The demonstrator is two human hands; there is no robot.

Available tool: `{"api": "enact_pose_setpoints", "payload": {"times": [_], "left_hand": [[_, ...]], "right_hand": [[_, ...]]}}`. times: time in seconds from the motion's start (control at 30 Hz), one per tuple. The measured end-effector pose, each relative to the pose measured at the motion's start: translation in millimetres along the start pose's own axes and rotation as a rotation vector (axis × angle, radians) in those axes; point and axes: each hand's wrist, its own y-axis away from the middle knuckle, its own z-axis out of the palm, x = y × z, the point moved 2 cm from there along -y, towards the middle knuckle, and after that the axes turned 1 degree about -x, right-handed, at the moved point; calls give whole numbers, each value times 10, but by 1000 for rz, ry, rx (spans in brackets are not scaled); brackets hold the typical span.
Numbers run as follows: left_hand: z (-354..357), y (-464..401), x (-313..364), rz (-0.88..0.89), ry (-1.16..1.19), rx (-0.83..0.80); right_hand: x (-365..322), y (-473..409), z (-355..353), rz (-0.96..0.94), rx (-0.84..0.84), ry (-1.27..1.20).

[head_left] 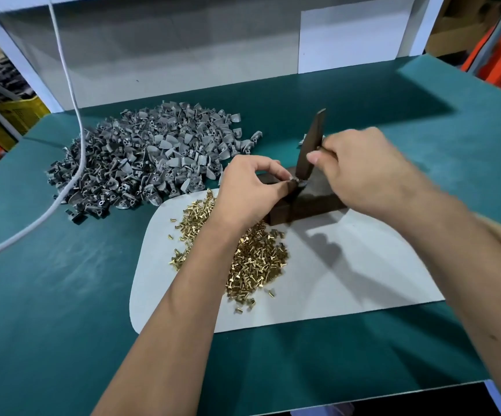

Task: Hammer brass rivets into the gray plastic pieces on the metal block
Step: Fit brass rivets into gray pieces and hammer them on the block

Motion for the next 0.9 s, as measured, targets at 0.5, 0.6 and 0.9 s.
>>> {"api": "enact_pose_setpoints", "payload": {"times": [0.5,0.6,0.9], "left_hand": [[-7,-22,-30,9,-24,10],[4,-14,-15,5,-6,7],[-5,-4,-7,0,8,-15]], "right_hand": [[-94,10,-57,-18,261,-78],[-44,11,68,21,10,50],[-89,38,14,11,-4,44]]}}
